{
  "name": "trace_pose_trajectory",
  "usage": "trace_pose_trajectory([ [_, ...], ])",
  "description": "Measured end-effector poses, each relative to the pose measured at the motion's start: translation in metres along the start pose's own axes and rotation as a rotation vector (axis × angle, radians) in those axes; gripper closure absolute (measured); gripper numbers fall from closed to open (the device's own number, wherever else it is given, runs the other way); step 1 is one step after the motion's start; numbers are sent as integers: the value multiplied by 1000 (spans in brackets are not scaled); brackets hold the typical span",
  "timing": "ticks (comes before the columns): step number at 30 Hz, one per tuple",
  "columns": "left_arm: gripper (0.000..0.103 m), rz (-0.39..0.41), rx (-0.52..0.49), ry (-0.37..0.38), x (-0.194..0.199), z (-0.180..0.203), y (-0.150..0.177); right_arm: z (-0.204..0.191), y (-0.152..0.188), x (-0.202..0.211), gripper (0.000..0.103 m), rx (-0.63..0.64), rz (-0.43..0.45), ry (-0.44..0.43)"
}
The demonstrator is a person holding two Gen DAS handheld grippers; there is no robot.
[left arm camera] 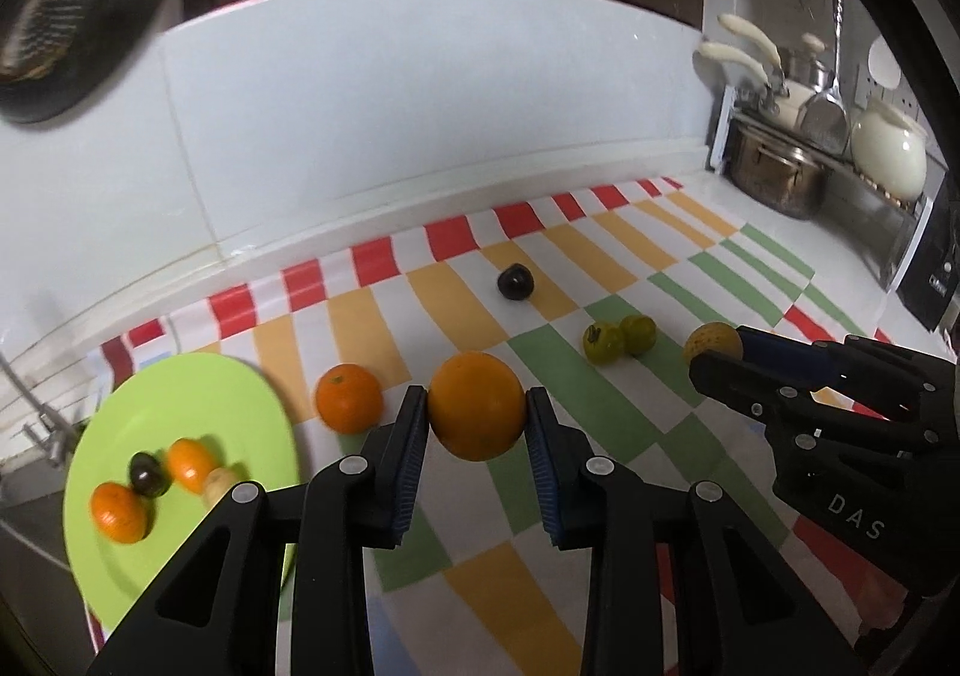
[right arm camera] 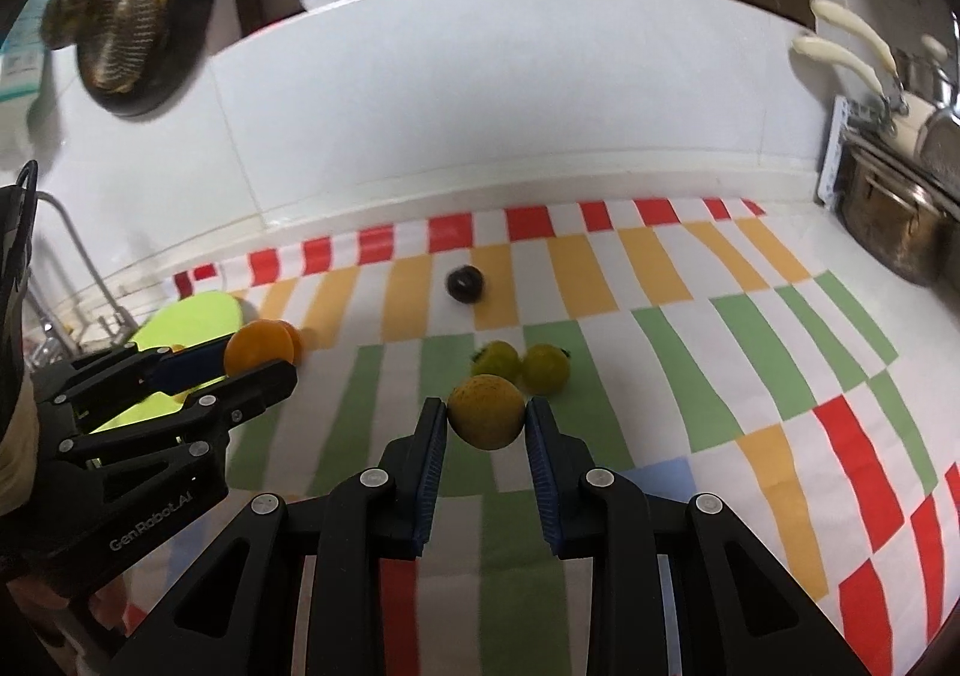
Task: Organize fruits
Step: 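Grasp an orange with the left gripper while the right grasps a yellow fruit, lift both, then carry the orange and yellow fruit onto the green plate and open both grippers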
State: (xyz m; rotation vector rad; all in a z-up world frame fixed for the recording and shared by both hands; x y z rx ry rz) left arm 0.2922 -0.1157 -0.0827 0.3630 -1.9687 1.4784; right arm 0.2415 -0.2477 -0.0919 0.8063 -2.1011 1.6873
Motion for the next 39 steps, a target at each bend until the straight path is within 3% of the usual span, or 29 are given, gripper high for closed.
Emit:
trace_pose_trajectory([
  [21,71,58,145,-138,76,-59,26,-80,-7,35,75,165,50,-148],
  [39,71,62,200,-226,108,-115,54,-150,-2,33,75,258,46,-256],
])
Point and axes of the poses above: each gripper's, at about its wrist camera, not at the fingertips, and x roughly against the way its jaws point, z to its right, y to its underside, the point moved 6 cm from there along -x, roughly the way its jaws point, and after that the axes turned 13 degrees about -y, right-handed, at the moved point
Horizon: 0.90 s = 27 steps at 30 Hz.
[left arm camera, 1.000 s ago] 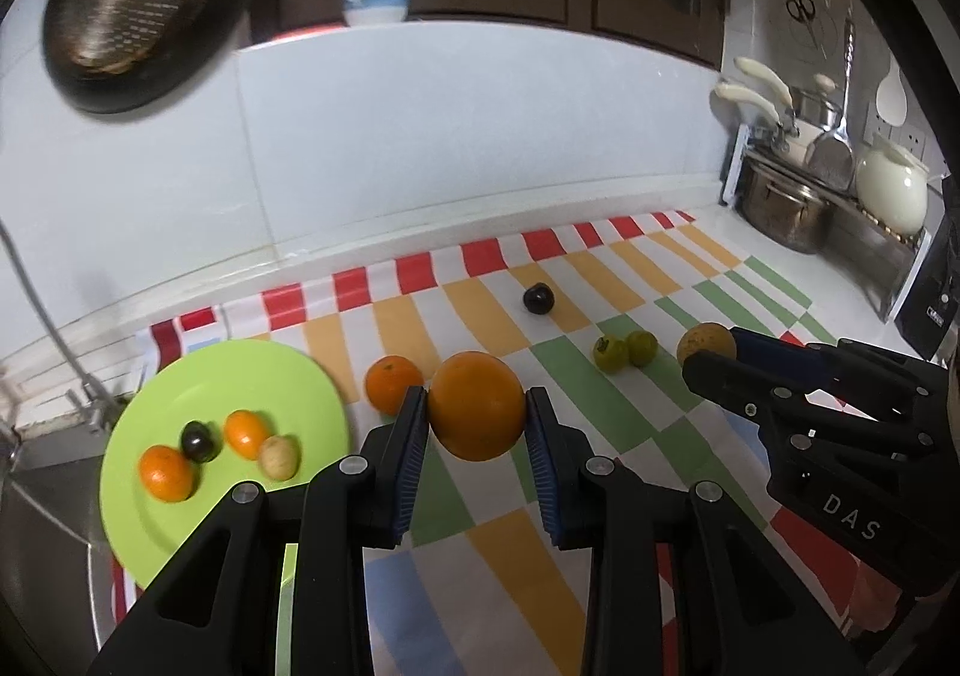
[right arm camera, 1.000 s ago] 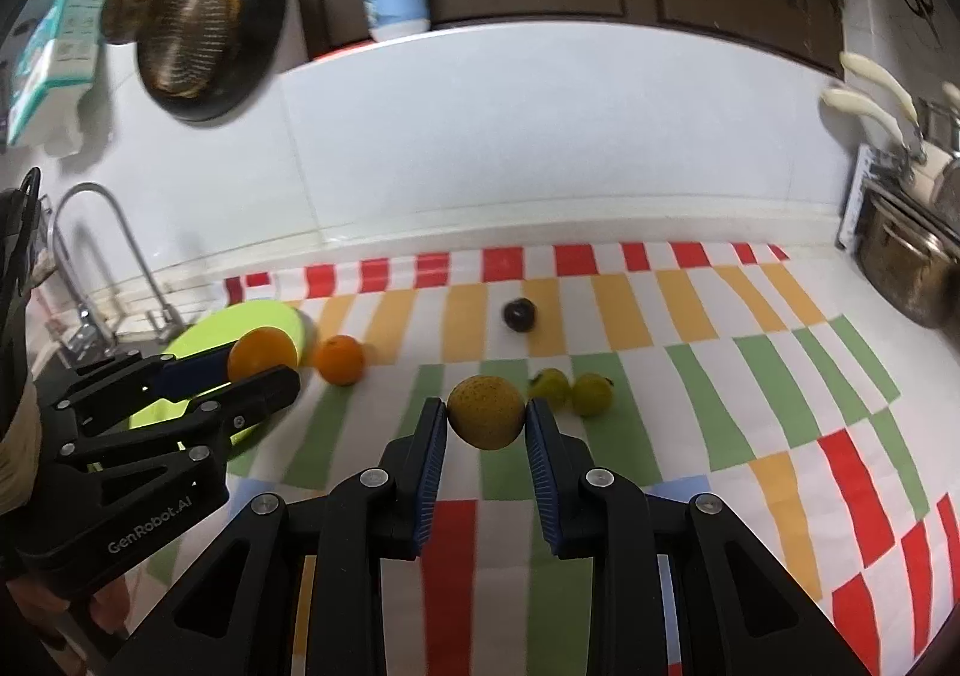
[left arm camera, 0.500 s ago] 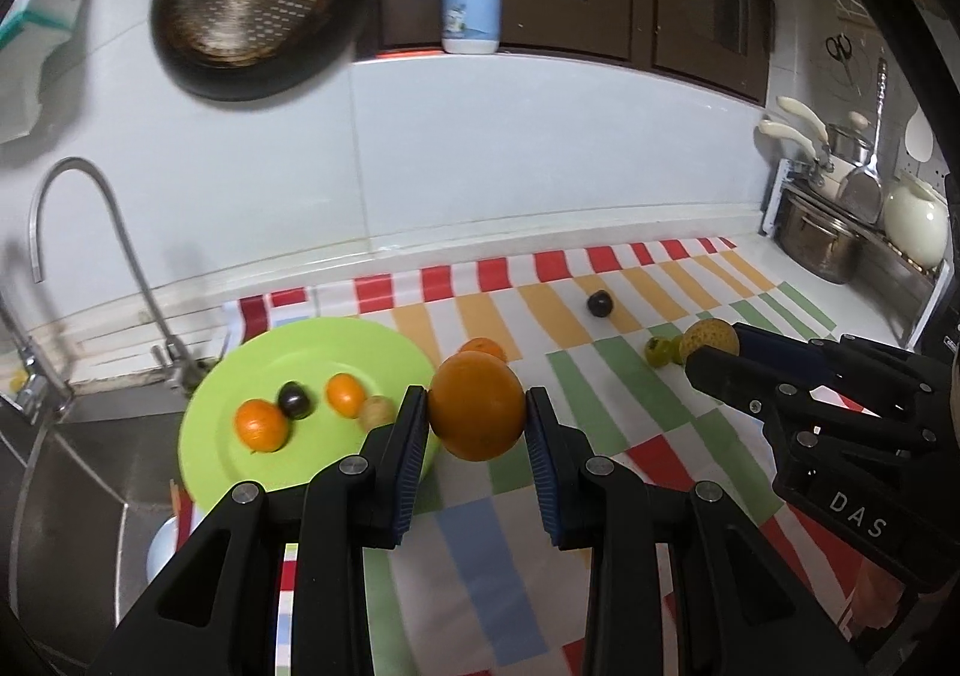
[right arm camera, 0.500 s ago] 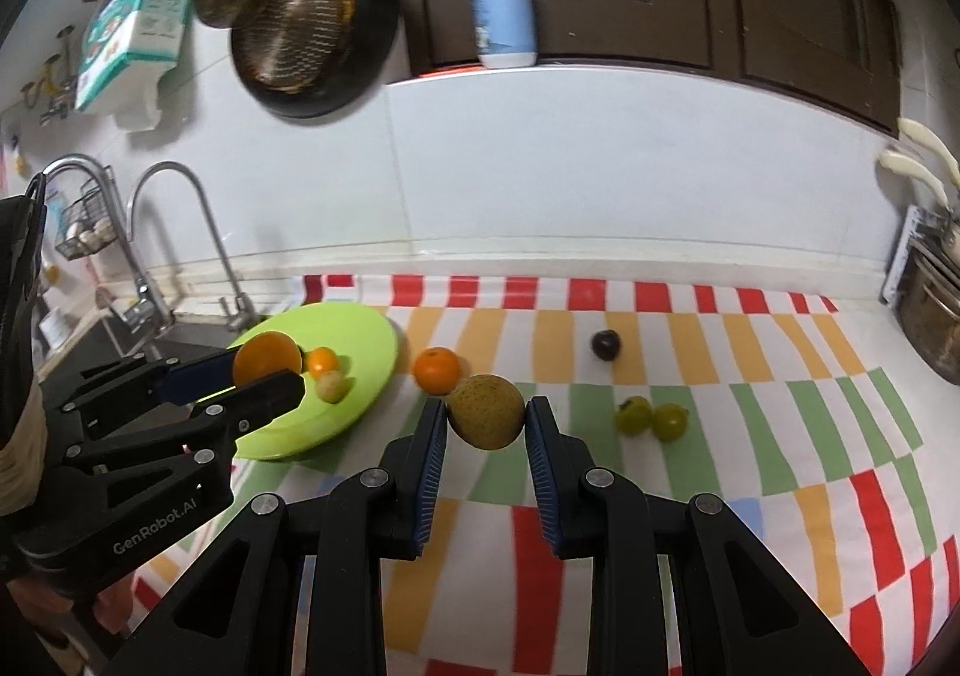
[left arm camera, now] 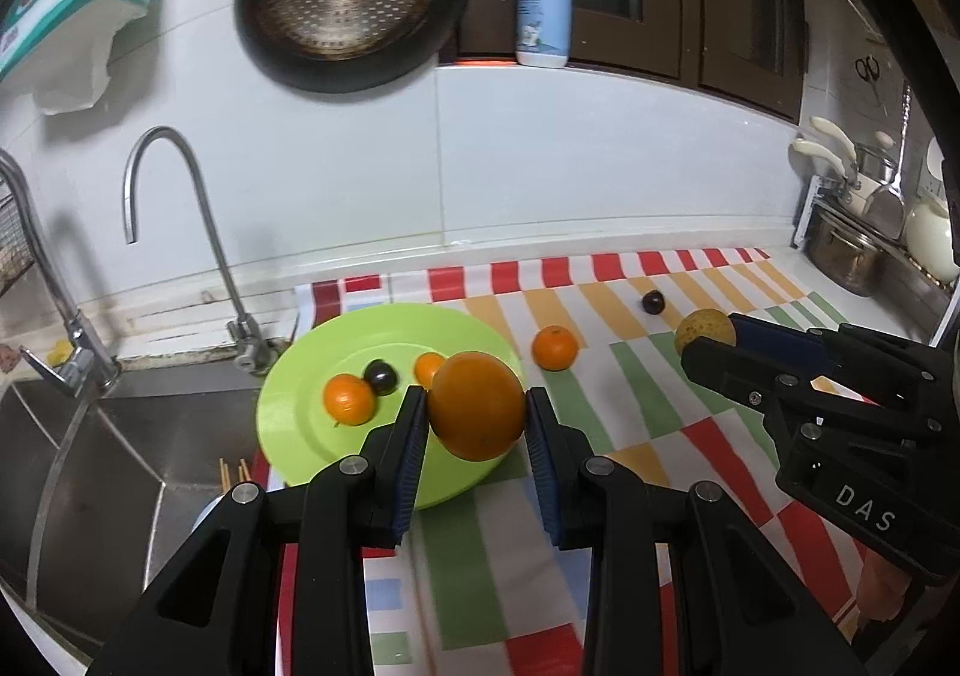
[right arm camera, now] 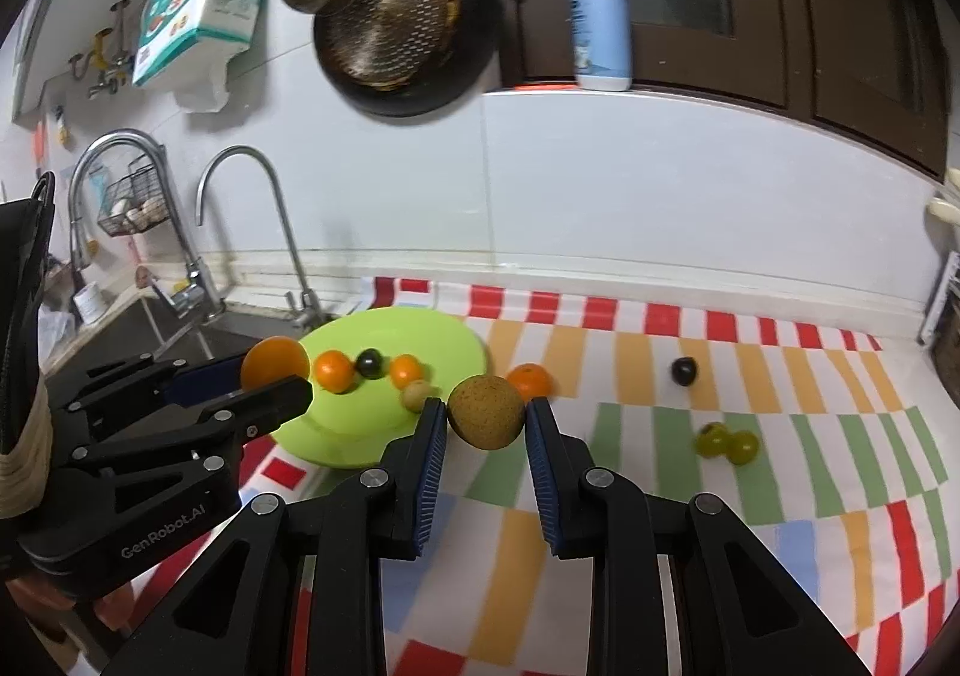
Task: Organize fruits
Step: 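Carry the orange and yellow fruit onto the green plate and open both grippers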
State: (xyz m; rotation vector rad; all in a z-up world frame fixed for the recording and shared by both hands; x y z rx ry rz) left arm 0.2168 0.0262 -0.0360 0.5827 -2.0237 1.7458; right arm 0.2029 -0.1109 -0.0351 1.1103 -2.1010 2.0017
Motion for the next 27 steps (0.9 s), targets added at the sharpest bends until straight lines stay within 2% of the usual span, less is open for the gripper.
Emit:
trace_pose_trajectory([
  [6,71,-10,15,-30,-6,-23,5,-18,-4,-18,74,18,-17,-44],
  [15,71,-58,51,-59,-33,-46,16,-38,-6,-63,74,53,-92,-112],
  [27,71,-155,65,-72,-85,-59,31,-32,5,-127,75,55,-200,-156],
])
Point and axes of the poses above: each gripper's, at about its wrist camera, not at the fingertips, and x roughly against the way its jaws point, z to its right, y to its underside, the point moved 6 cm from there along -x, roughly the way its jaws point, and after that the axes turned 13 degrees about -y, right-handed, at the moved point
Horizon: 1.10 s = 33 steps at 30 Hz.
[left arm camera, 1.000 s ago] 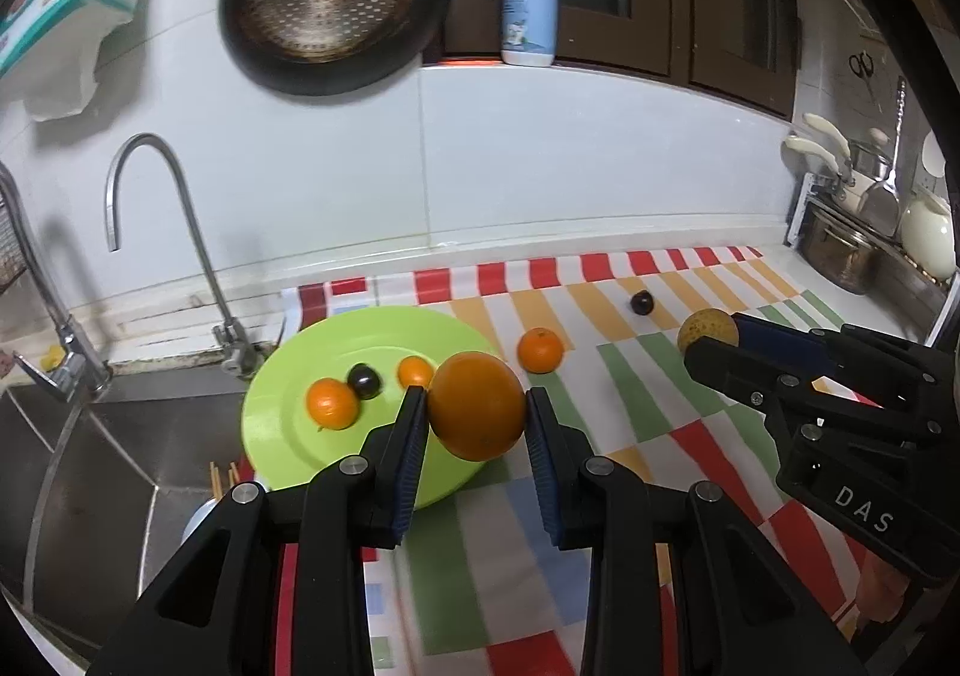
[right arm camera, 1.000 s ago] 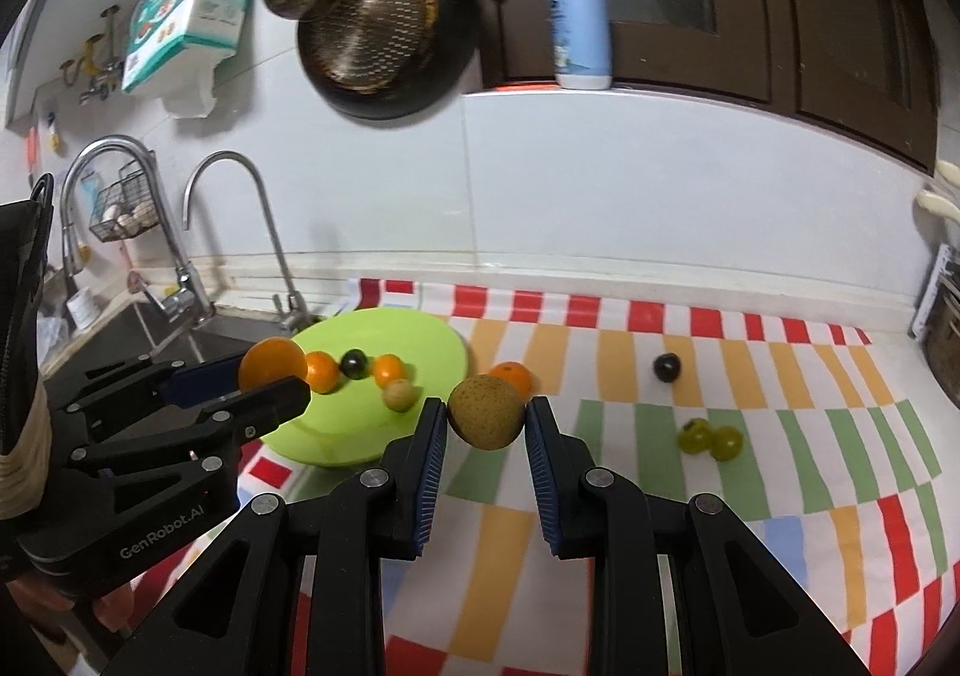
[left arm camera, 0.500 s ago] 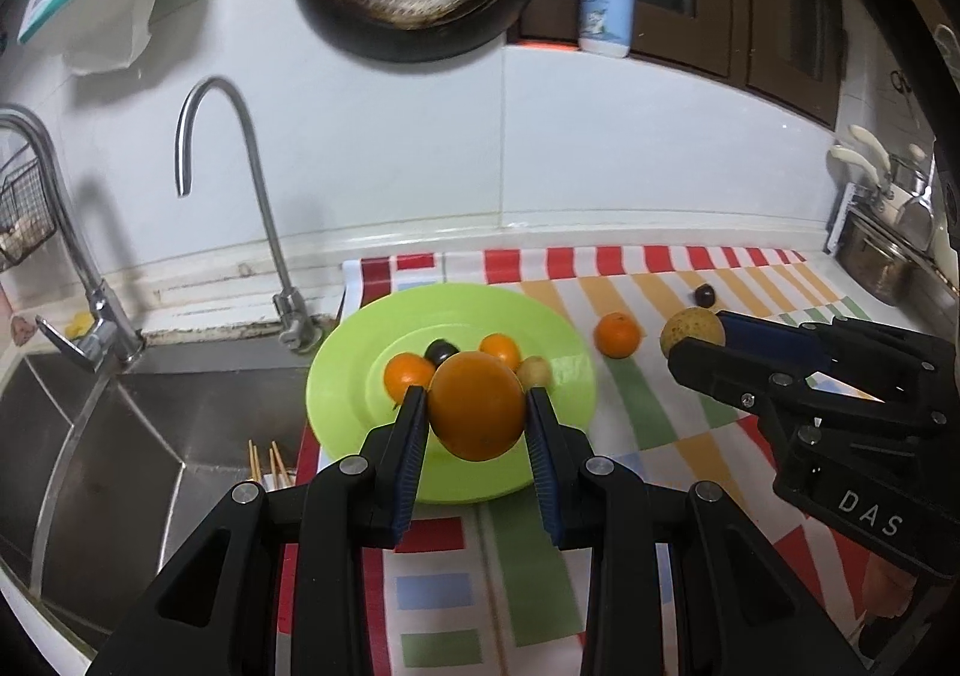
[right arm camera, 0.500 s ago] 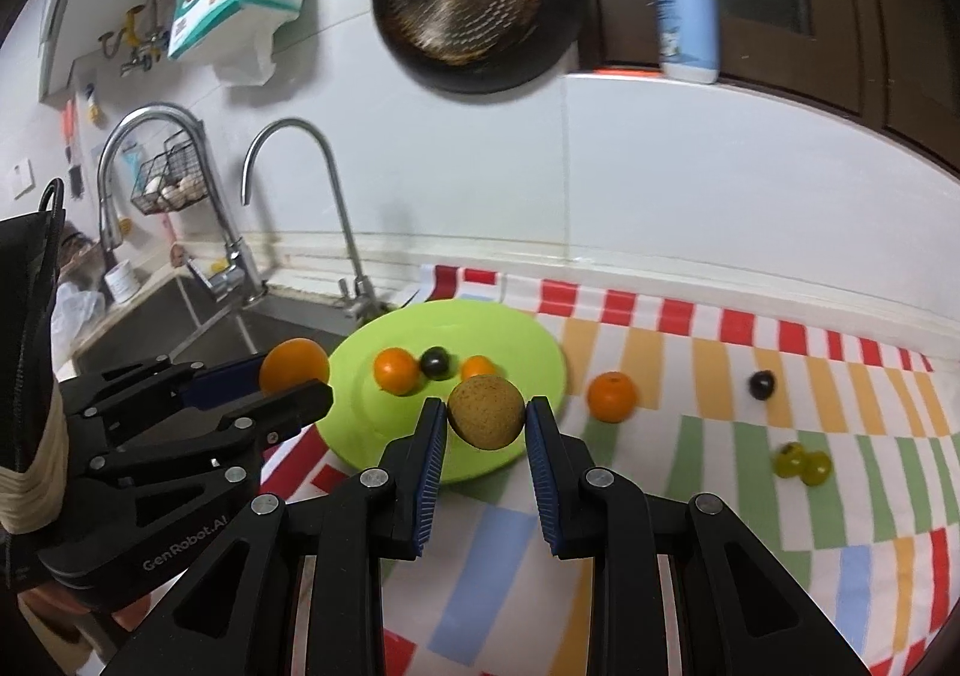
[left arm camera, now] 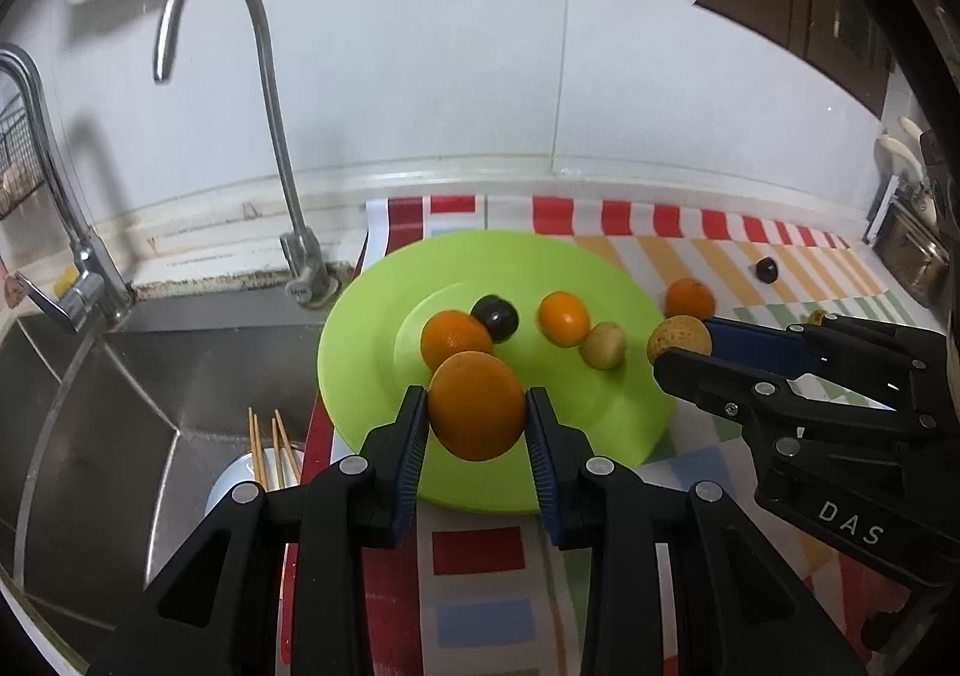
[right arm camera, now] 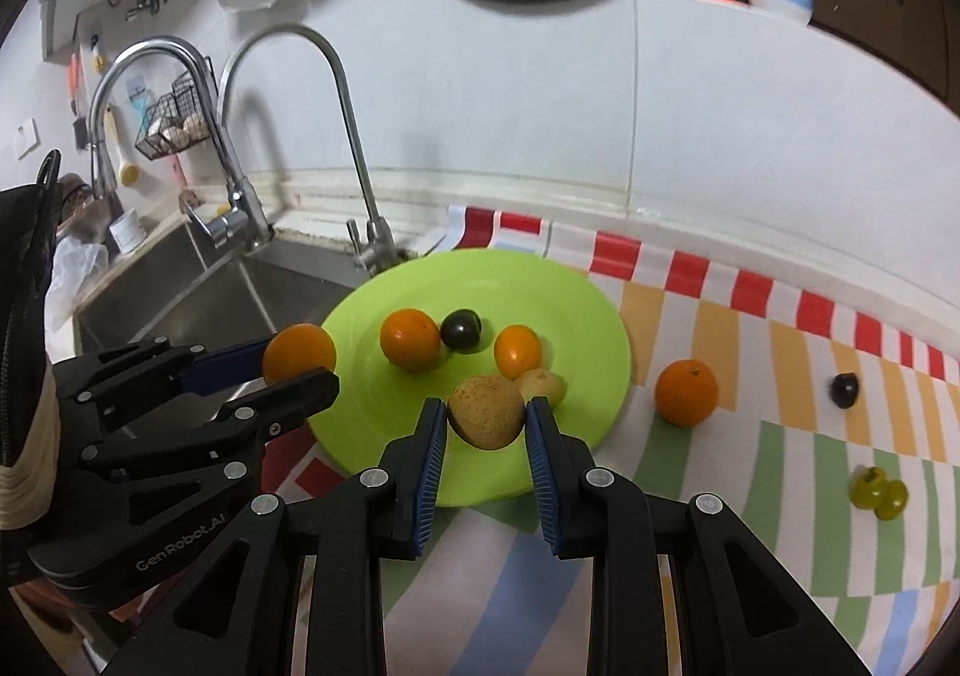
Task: Organize fruits
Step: 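Carry the orange and yellow fruit onto the green plate and open both grippers, then move both grippers back toward the last orange and the green fruits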
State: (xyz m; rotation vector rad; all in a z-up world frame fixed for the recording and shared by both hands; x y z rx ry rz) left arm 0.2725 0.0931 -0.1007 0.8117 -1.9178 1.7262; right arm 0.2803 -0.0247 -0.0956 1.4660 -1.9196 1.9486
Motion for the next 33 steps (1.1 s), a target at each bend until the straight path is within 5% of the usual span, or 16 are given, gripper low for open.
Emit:
trace_pose_trajectory([
  [11,71,-44,0,2,-29,-1,4,14,3,-39,74,-20,-59,-27],
  [14,56,-37,8,-5,-29,-3,1,17,2,-40,73,-40,-50,-33],
  [22,54,46,-10,-41,3,-4,-9,23,-1,-7,66,-45,16,35],
  [33,34,117,3,-24,52,13,-10,21,11,57,50,-90,106,120],
])
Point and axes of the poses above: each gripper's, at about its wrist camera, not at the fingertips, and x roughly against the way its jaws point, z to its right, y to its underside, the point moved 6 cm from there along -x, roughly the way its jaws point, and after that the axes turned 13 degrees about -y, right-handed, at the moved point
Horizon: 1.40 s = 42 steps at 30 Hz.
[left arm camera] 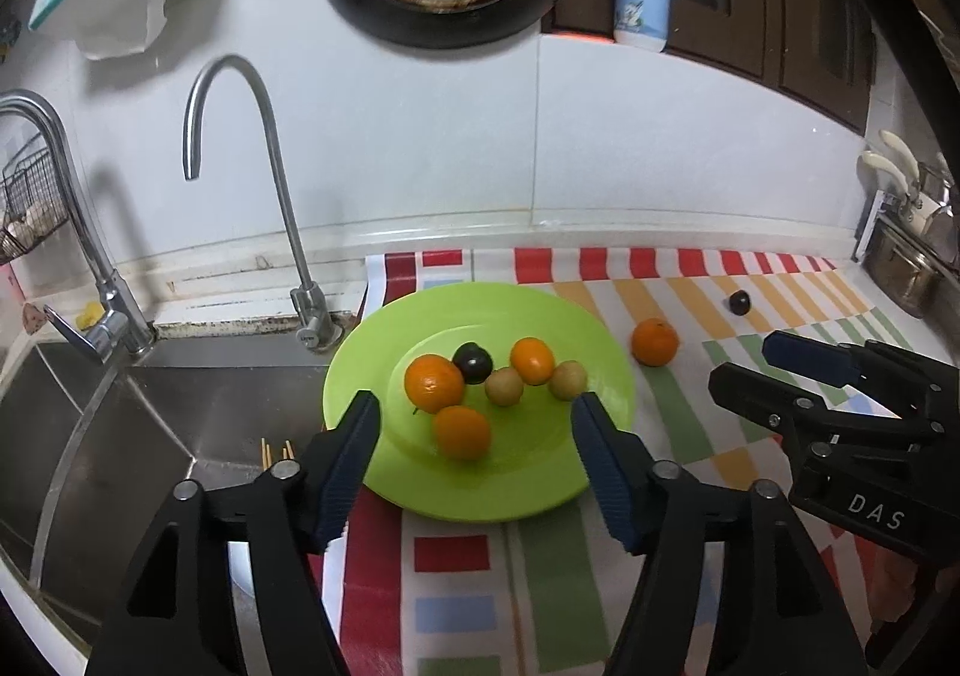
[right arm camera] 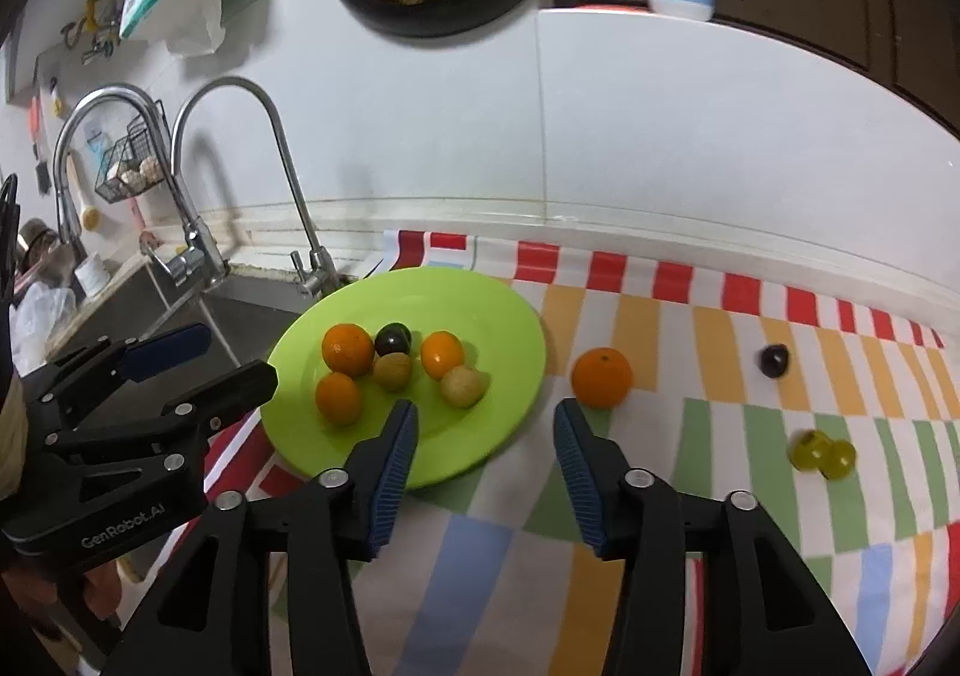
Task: Organize fruits
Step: 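Move both grippers back toward the last orange and the green fruits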
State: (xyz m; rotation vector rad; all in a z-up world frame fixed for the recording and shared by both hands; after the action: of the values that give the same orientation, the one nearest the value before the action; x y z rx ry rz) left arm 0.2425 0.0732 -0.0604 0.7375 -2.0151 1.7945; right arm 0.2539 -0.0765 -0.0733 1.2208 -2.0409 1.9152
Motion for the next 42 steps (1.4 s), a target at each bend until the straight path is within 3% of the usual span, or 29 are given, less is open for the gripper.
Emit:
trace_pose_trajectory([
  [5,23,36,6,-4,22,8,-1,6,4,28,50,-17,41,47],
  [10,19,69,-6,1,38,17,-3,16,7,53,50,-34,82,103],
  [29,16,160,-54,47,73,77,-13,64,20,131,50,-49,169,273],
  [42,16,158,-57,41,62,99,-20,90,17,138,50,-41,176,303],
])
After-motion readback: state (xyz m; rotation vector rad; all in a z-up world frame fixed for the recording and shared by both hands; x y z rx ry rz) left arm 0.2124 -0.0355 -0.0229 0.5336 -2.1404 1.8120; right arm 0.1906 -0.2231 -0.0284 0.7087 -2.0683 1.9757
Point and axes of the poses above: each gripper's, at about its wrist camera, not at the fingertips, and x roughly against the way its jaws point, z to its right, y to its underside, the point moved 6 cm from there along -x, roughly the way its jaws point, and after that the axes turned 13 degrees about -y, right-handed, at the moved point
